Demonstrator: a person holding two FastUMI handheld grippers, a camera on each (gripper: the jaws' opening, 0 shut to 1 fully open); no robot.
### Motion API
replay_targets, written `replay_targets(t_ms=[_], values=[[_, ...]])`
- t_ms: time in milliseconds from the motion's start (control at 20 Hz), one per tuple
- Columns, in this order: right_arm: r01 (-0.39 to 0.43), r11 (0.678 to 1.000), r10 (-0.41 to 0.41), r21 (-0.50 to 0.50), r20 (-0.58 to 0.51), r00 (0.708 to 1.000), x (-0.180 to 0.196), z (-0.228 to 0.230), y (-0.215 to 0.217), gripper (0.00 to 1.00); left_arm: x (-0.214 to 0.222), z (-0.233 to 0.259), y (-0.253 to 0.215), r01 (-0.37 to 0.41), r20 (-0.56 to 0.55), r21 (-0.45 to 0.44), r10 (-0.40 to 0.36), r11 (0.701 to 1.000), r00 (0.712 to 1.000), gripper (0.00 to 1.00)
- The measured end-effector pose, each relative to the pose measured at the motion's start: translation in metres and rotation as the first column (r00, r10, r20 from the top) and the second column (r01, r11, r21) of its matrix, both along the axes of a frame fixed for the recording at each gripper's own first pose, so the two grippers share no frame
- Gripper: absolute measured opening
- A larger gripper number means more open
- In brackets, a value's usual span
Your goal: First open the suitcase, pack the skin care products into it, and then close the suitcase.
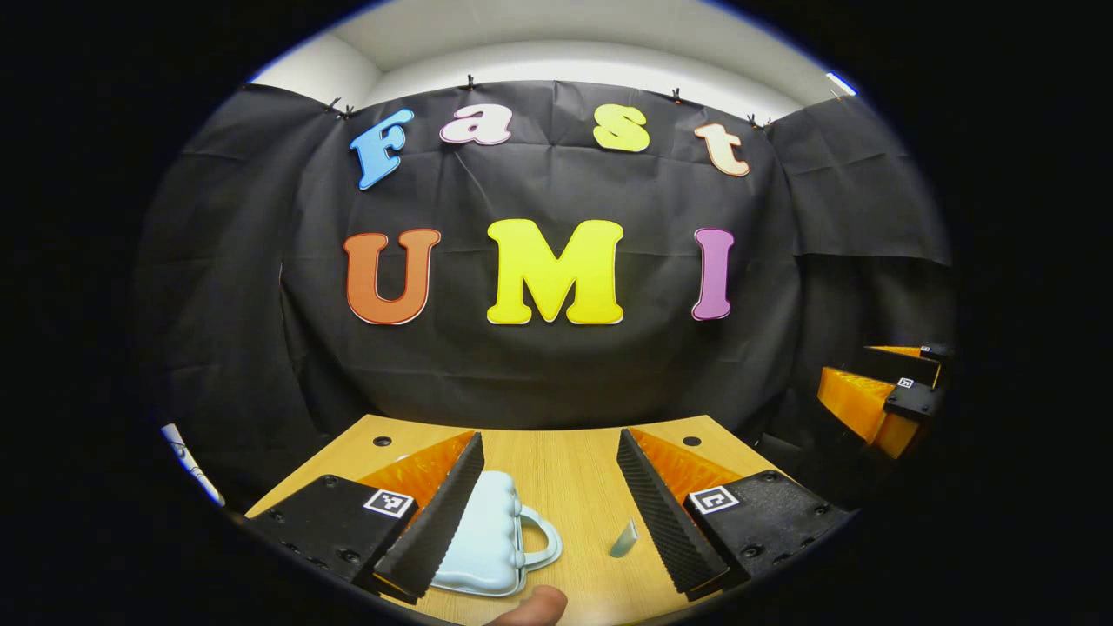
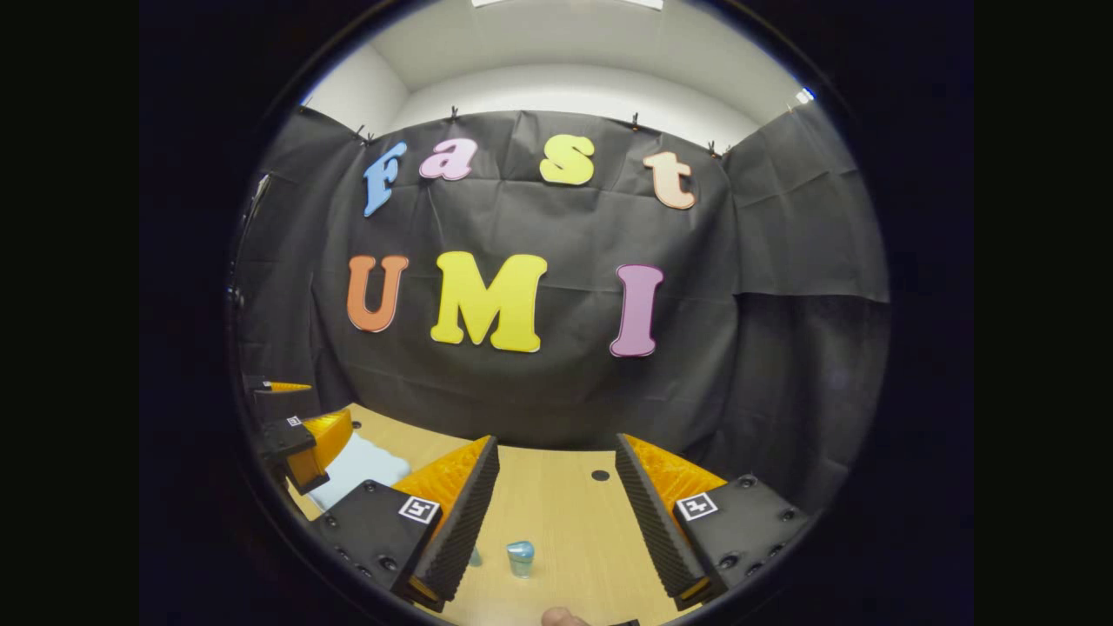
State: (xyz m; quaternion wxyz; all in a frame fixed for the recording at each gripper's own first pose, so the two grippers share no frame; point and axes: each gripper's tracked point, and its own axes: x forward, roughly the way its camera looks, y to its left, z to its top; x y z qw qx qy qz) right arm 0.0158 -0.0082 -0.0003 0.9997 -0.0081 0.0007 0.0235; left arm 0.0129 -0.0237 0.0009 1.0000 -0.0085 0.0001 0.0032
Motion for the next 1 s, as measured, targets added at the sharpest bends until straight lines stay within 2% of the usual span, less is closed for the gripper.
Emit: replay_targets(t_ms=[200,300,450,550,600,700,750,900,950,1000], values=[[-0.011,1.0,0.011,-0.008,0.0,1.0,0.002,-0.001,0.0,0.8,0.001,-0.003,0.001,-0.009,0.0,0.003,0.009,1.0,1.0,0.99],[-0.006,1.0,0.006,-0.011,-0.007,1.0,0.004,-0.005,-0.003,0.8,0.005,-0.011,0.005,-0.03,-0.007,0.043,0.03,0.999,1.0,0.99],[0.032,0.999,-0.033,-0.008,-0.023,0.999,0.008,-0.013,-0.021,0.8,0.013,-0.034,0.023,-0.077,0.016,0.204,0.076,0.976,0.997,0.99],[0.06,0.998,-0.06,0.0,-0.049,0.997,0.012,-0.023,-0.033,0.8,0.021,-0.064,0.032,-0.094,-0.002,0.343,0.101,0.935,0.995,0.99],[0.069,0.998,-0.069,0.002,-0.065,0.996,0.015,-0.029,-0.038,0.8,0.026,-0.078,0.036,-0.095,-0.011,0.419,0.11,0.903,0.994,0.99],[0.097,0.995,-0.097,0.001,-0.088,0.991,0.017,-0.039,-0.05,0.79,0.03,-0.105,0.04,-0.095,-0.025,0.58,0.134,0.809,0.991,0.98],[0.104,0.995,-0.104,-0.003,-0.097,0.99,0.019,-0.043,-0.054,0.79,0.033,-0.119,0.039,-0.079,-0.039,0.661,0.139,0.746,0.99,0.98],[0.126,0.992,-0.127,-0.015,-0.11,0.986,0.023,-0.051,-0.069,0.8,0.043,-0.154,0.024,0.0,-0.061,0.852,0.098,0.523,0.993,0.98],[0.137,0.991,-0.137,-0.013,-0.119,0.983,0.024,-0.055,-0.075,0.8,0.046,-0.167,0.017,0.027,-0.072,0.882,0.077,0.471,0.994,0.97],[0.144,0.99,-0.144,-0.008,-0.13,0.981,0.025,-0.059,-0.08,0.8,0.049,-0.184,0.013,0.056,-0.094,0.9,0.068,0.432,0.993,0.96]])
